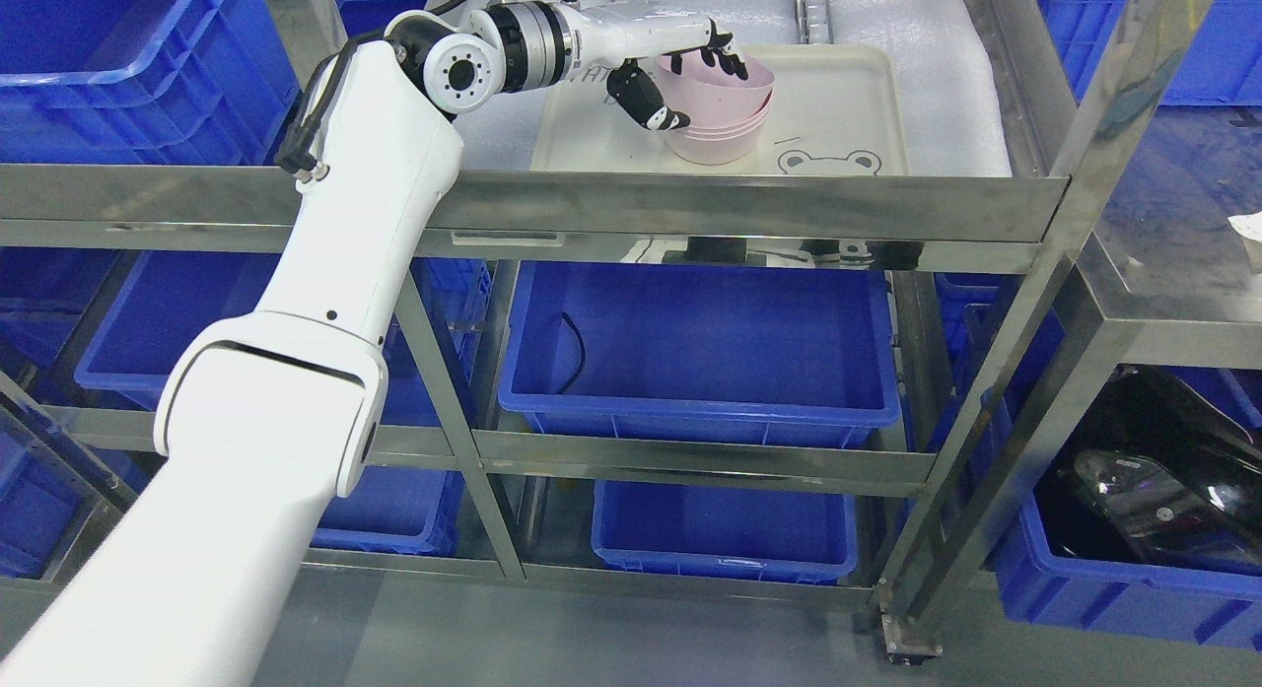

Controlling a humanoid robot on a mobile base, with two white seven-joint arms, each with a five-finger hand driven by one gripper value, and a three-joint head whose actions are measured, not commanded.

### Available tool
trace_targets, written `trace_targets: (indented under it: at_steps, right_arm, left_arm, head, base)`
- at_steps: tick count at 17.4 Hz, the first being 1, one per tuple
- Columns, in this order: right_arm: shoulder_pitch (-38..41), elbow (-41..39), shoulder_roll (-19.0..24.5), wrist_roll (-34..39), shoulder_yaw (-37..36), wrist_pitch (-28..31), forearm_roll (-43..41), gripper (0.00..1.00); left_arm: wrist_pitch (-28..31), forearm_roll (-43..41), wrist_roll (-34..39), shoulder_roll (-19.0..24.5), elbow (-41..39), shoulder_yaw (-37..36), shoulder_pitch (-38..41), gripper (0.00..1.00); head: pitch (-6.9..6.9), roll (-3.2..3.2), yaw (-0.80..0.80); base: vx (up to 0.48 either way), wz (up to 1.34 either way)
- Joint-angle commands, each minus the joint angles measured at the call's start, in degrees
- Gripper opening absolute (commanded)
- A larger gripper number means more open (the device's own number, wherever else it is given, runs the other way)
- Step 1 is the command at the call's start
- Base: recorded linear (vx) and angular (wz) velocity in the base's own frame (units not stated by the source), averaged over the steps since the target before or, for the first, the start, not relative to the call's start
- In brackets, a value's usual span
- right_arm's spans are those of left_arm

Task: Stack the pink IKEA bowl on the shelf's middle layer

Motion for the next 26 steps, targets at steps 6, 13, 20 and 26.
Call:
trace_targets:
  at_steps: [6, 13, 20, 26]
  right_arm:
    - [0.88, -1.00, -1.00, -0.05, 0.00, 0.02, -0.01, 1.00]
    - [0.88, -1.00, -1.00, -0.05, 0.00, 0.02, -0.01, 1.00]
    - [0.88, -1.00, -1.00, -0.05, 0.00, 0.02, -0.01, 1.00]
    - [0.88, -1.00, -1.00, -0.05, 0.00, 0.02, -0.01, 1.00]
  left_arm:
    - [0.55, 11.42, -1.21, -1.52, -5.85, 18.66, -1.47, 0.73]
    - [0.82, 48.10, 10.43, -1.52, -17.32, -8.00, 9.75, 0.76]
    - [-1.10, 38.28, 16.89, -1.52, -35.47, -25.27, 31.38, 0.85]
    - [-9.27, 36.06, 16.80, -1.52, -35.73, -23.35, 49.65, 0.85]
  head:
    - [0.00, 0.00, 0.00]
    - [0.00, 0.00, 0.00]
    - [0.00, 0.00, 0.00]
    - [0.00, 0.00, 0.00]
  base:
    - [0.000, 0.00]
    - [0.000, 0.00]
    - [0.000, 0.00]
    - [0.000, 0.00]
